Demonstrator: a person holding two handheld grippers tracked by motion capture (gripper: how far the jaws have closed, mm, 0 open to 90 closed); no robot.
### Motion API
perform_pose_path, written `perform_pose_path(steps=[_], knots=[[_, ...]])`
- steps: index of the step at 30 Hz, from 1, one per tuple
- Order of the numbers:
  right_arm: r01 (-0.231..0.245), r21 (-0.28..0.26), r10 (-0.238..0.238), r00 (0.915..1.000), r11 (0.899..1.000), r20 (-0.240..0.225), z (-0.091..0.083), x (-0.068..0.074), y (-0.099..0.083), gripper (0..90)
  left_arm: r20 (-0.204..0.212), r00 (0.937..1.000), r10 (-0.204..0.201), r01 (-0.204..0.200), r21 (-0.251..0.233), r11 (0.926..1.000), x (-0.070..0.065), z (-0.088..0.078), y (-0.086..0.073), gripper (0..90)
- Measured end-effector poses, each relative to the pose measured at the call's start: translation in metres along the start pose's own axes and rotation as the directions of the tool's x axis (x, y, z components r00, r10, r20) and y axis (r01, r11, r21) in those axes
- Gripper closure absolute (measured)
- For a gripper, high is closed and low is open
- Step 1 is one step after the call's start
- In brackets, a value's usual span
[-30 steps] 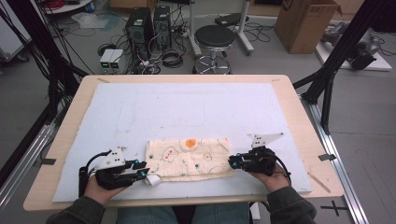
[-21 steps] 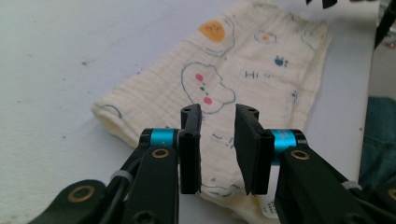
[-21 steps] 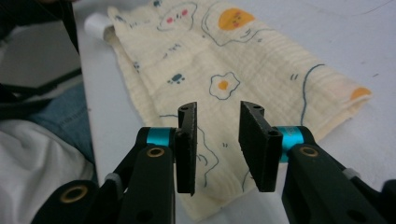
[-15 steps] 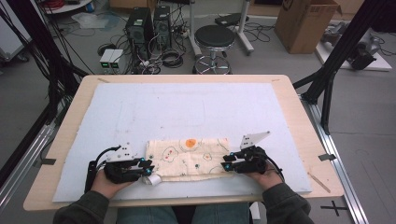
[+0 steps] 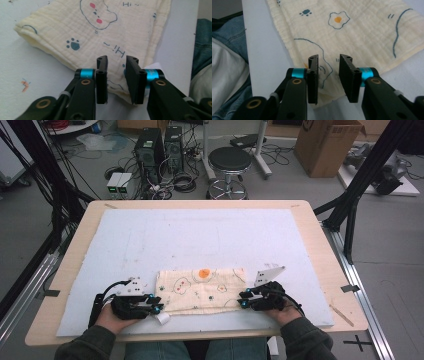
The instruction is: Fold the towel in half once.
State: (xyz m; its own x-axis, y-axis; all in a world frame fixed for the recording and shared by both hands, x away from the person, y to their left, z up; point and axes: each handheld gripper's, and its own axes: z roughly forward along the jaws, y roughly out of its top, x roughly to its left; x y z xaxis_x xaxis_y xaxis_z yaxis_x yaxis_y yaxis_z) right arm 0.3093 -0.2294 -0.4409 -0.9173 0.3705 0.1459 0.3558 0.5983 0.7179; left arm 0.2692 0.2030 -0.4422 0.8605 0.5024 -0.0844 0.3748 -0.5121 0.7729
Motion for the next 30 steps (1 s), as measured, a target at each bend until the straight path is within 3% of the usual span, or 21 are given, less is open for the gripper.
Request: perform_pose_path(steps=[5, 8, 30], knots=[[-0.007, 0.008, 0.007, 1.0, 1.0, -0.003, 0.0, -0.001, 0.001, 83.6, -0.043, 0.9988, 0.021, -0.021, 0.009, 0.9997, -0.001, 0.001, 0.001, 83.7], [-0.002, 0.008, 0.002, 1.0, 1.0, -0.002, 0.0, 0.0, 0.002, 86.6, -0.056, 0.9979, 0.033, -0.032, 0.015, 0.9994, -0.003, 0.001, 0.002, 87.2], [-0.014, -0.103, 0.012, 0.9995, 0.995, -0.028, -0.015, 0.005, 0.006, 88.7, -0.066, 0.9976, 0.022, -0.027, -0.076, 0.9967, -0.006, -0.015, 0.005, 88.8]])
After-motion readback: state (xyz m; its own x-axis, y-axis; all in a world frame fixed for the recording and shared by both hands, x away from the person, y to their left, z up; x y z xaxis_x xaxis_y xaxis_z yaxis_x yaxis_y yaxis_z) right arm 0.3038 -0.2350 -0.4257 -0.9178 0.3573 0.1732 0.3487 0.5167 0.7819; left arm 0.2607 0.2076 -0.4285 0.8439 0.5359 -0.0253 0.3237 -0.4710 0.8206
